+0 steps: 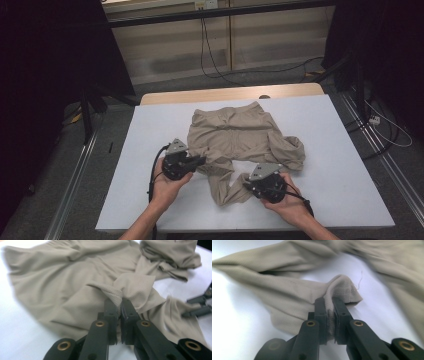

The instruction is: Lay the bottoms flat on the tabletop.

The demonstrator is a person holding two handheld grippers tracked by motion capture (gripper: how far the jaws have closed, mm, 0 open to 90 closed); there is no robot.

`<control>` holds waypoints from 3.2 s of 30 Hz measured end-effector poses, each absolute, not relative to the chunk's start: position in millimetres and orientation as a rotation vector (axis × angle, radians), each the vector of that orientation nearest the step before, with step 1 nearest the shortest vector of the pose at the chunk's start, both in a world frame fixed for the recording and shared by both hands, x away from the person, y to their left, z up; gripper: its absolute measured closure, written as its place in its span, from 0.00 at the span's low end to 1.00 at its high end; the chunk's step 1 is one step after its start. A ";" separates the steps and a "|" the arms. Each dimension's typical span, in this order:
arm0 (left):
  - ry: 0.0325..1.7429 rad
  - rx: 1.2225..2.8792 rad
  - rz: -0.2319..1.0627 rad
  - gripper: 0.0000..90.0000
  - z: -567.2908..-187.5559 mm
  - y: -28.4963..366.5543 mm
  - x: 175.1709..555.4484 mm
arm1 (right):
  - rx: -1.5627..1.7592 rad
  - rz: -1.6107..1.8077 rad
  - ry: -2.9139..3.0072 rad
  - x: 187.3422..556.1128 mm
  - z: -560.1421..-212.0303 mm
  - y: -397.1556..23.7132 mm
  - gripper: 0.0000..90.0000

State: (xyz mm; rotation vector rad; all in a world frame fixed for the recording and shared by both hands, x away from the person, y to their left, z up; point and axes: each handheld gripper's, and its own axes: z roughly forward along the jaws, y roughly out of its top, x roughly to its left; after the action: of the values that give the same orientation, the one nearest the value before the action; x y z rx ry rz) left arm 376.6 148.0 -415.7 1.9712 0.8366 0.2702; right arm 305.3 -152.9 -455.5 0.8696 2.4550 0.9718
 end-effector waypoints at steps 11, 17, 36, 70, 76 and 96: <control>0.889 2.066 0.219 0.94 -437.9 202.4 352.1 | 1.000 1.058 2.371 309.8 -445.1 -186.3 0.92; 0.890 2.075 0.217 0.82 -437.9 210.5 345.6 | 0.810 1.151 2.554 294.9 -448.3 -150.0 0.87; 0.732 2.119 0.260 0.57 -439.6 160.9 330.0 | 0.755 1.142 2.615 288.6 -461.3 -116.5 0.83; 0.741 2.018 0.157 0.72 -428.5 165.2 318.0 | 0.770 1.209 2.667 268.9 -460.6 -100.2 0.88; 0.874 1.984 0.229 0.74 -434.3 194.0 332.3 | 0.792 1.192 2.713 251.6 -455.8 -111.9 0.77; 0.867 2.005 0.116 1.00 -425.5 152.1 358.3 | 0.779 1.194 2.599 276.1 -437.7 -98.3 0.82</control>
State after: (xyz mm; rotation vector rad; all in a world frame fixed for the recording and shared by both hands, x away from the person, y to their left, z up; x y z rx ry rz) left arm 358.3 152.1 -425.5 2.0052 0.8675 0.1159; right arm 276.1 -98.3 -437.7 0.7789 2.5989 1.1944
